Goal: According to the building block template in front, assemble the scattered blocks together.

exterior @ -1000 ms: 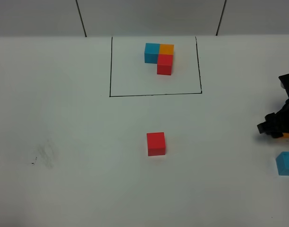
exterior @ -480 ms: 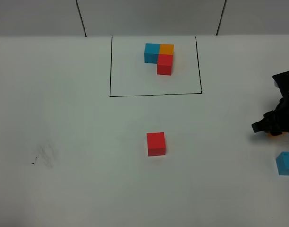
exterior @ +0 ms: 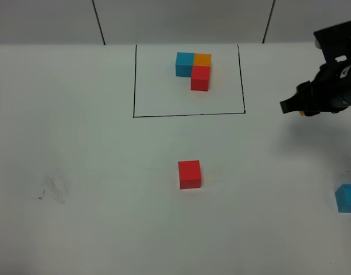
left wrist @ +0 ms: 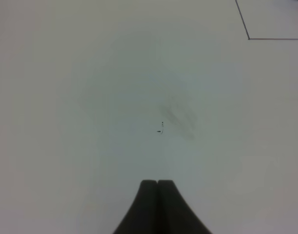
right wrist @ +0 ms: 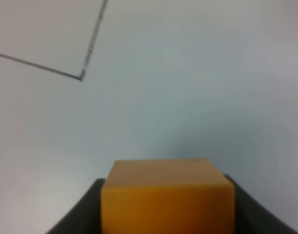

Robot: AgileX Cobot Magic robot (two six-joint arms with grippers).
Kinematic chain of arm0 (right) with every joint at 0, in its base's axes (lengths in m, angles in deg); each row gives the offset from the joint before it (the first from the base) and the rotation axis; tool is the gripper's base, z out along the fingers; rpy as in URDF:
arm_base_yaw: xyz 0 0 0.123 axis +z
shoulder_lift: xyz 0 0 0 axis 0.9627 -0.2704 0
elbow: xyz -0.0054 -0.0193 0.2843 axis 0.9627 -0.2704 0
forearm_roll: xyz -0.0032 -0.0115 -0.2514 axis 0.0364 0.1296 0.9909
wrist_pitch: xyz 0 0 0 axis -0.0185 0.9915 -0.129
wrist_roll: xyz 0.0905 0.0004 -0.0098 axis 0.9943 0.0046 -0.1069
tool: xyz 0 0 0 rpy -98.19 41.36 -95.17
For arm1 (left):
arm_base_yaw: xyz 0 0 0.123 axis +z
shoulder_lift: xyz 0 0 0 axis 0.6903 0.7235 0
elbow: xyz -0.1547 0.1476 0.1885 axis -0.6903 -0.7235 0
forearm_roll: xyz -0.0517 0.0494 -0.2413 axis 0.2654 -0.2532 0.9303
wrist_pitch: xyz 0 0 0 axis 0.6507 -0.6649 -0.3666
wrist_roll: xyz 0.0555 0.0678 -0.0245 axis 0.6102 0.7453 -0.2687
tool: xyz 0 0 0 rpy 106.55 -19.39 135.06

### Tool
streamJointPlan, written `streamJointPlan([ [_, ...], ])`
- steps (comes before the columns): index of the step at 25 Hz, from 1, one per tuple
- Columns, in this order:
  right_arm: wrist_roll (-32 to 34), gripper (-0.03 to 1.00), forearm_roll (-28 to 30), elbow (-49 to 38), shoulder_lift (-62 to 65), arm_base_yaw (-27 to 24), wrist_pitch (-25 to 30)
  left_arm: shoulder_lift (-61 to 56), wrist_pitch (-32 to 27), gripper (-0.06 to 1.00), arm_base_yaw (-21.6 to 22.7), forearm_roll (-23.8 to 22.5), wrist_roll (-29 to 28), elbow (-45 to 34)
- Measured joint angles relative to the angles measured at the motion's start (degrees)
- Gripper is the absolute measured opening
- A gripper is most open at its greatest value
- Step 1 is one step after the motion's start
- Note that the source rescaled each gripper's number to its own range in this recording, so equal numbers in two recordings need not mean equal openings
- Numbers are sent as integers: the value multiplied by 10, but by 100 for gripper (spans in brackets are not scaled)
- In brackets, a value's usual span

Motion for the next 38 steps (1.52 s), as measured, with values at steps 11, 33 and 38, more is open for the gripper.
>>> streamJointPlan([
  [11, 81, 45, 0, 17, 16, 152, -16, 0, 0, 0, 0, 0, 0, 0],
  [33, 127, 45, -47, 27, -98, 284, -186, 0, 0, 0, 0, 0, 0, 0],
  [38, 127, 45, -48, 27, -98, 284, -208, 0, 0, 0, 0, 0, 0, 0],
])
